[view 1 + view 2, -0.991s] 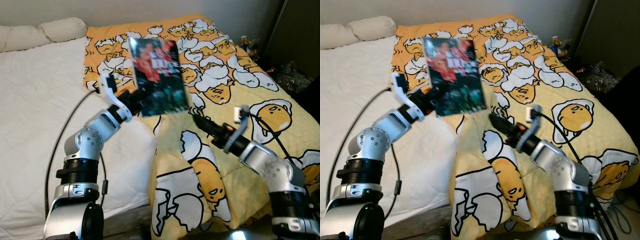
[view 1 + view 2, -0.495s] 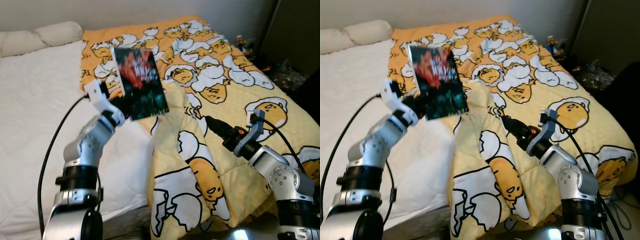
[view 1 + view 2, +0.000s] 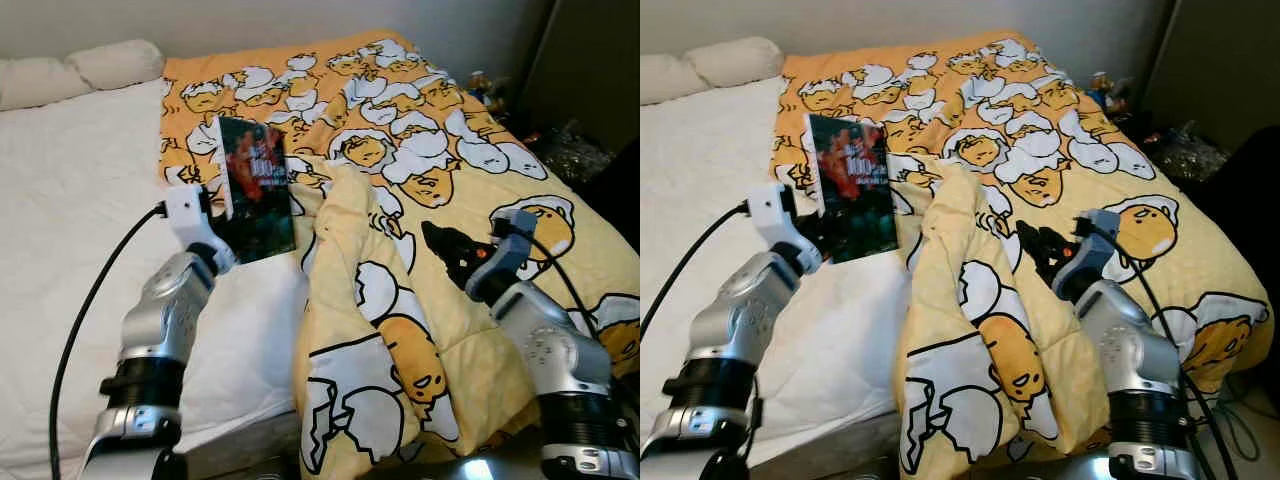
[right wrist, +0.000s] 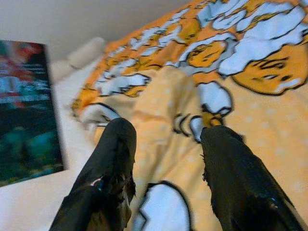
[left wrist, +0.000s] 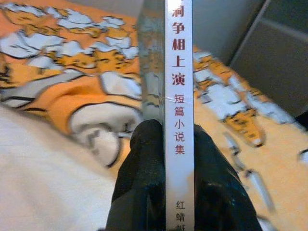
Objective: Clean up the room
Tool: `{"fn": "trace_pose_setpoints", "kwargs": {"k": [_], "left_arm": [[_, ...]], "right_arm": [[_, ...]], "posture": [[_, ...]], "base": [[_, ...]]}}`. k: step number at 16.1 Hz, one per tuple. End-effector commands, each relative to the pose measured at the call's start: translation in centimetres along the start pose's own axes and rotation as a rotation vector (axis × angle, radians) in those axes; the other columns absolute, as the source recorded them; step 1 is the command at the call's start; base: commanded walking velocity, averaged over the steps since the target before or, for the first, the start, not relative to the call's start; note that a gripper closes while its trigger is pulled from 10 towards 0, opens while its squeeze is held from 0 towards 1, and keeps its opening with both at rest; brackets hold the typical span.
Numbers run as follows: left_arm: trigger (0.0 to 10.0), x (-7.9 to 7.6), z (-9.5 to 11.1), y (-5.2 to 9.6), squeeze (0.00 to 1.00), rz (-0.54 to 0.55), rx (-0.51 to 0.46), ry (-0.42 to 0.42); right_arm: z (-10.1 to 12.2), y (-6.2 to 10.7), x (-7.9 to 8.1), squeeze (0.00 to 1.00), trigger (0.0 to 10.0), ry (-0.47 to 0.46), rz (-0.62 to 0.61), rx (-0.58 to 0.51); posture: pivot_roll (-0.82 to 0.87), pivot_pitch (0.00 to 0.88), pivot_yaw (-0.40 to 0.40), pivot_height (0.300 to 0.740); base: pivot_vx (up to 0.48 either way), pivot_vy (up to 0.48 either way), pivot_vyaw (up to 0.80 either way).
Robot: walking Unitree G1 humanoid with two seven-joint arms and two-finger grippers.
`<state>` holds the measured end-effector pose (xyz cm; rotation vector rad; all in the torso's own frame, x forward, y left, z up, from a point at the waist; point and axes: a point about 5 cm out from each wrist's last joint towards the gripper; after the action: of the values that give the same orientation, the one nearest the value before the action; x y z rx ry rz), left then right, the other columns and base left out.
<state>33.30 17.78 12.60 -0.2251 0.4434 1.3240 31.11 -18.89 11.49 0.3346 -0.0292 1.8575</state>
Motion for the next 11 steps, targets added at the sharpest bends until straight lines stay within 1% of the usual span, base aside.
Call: {"fn": "trace_pose_setpoints", "kwargs": {"k": [1, 2, 3, 4, 5, 6, 7, 8, 9, 10, 11], "left_arm": [[3.7, -0.2, 0.7, 0.3, 0.00, -0.003, -0.028, -0.098], [10.0, 0.0, 0.2, 0.7, 0.00, 0.016, -0.009, -0.198], [10.0, 0.4, -0.4, 0.9, 0.00, 0.038, 0.021, -0.293], [10.0, 0.5, -0.8, 0.9, 0.00, 0.044, 0.057, -0.319], [10.0, 0.8, -1.4, 0.9, 0.00, 0.056, 0.083, -0.378], [10.0, 0.7, -1.4, 0.9, 0.00, 0.051, 0.078, -0.411], [10.0, 0.6, -1.5, 1.0, 0.00, 0.032, 0.065, -0.456], [10.0, 0.5, -1.4, 1.0, 0.00, 0.039, 0.053, -0.455], [10.0, 0.7, -1.3, 1.2, 0.00, 0.044, 0.049, -0.412], [10.0, 1.0, -1.2, 1.3, 0.00, 0.068, 0.039, -0.402], [10.0, 1.1, -1.1, 1.3, 0.00, 0.072, 0.034, -0.397]], "right_arm": [[0.2, -0.5, 0.7, 0.00, 10.0, 0.015, -0.006, -0.011], [0.6, -0.9, 1.1, 0.00, 10.0, 0.126, -0.032, -0.062], [0.8, -1.1, 1.3, 0.00, 10.0, 0.236, -0.112, -0.126], [0.8, -1.1, 1.2, 0.00, 10.0, 0.274, -0.144, -0.155], [-0.4, -1.1, 1.8, 0.00, 10.0, 0.271, -0.111, -0.098], [-0.6, -1.0, 1.9, 0.00, 10.0, 0.256, -0.104, -0.078], [-0.5, -1.0, 1.6, 0.00, 10.0, 0.260, -0.152, -0.082], [-0.5, -1.1, 1.5, 0.00, 10.0, 0.236, -0.156, -0.094], [-0.5, -1.3, 1.3, 0.00, 10.0, 0.165, -0.169, -0.130], [-0.4, -1.5, 1.0, 0.00, 10.0, 0.228, -0.209, -0.128], [-0.4, -1.6, 1.1, 0.00, 10.0, 0.231, -0.196, -0.119]], "posture": [[-0.09, 0.000, 0.096, 0.740], [-0.08, 0.000, 0.092, 0.740], [-0.07, 0.000, 0.086, 0.740], [-0.07, 0.000, 0.088, 0.740], [-0.07, 0.000, 0.093, 0.740], [-0.07, 0.000, 0.093, 0.740], [-0.06, 0.000, 0.083, 0.740], [-0.05, 0.000, 0.069, 0.740], [-0.05, 0.000, 0.064, 0.740], [-0.05, 0.000, 0.060, 0.740], [-0.06, 0.000, 0.059, 0.740]], "base": [[0.000, 0.000, 0.00], [0.000, 0.000, 0.00], [0.000, 0.000, 0.00], [0.000, 0.000, 0.00], [0.000, 0.000, 0.00], [0.000, 0.000, 0.00], [0.000, 0.000, 0.00], [0.000, 0.000, 0.00], [0.000, 0.000, 0.00], [0.000, 0.000, 0.00], [0.000, 0.000, 0.00]]}}
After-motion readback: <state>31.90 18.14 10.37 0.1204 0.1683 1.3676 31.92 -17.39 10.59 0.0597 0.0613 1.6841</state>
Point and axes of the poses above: a point about 5 cm out from each wrist's last joint towards the gripper, its own y axis pointing back from the gripper into the wrist, its own z axis along the axis of the wrist's last joint, x = y × z, and after that the axes turned 9 degrees about y, right-handed
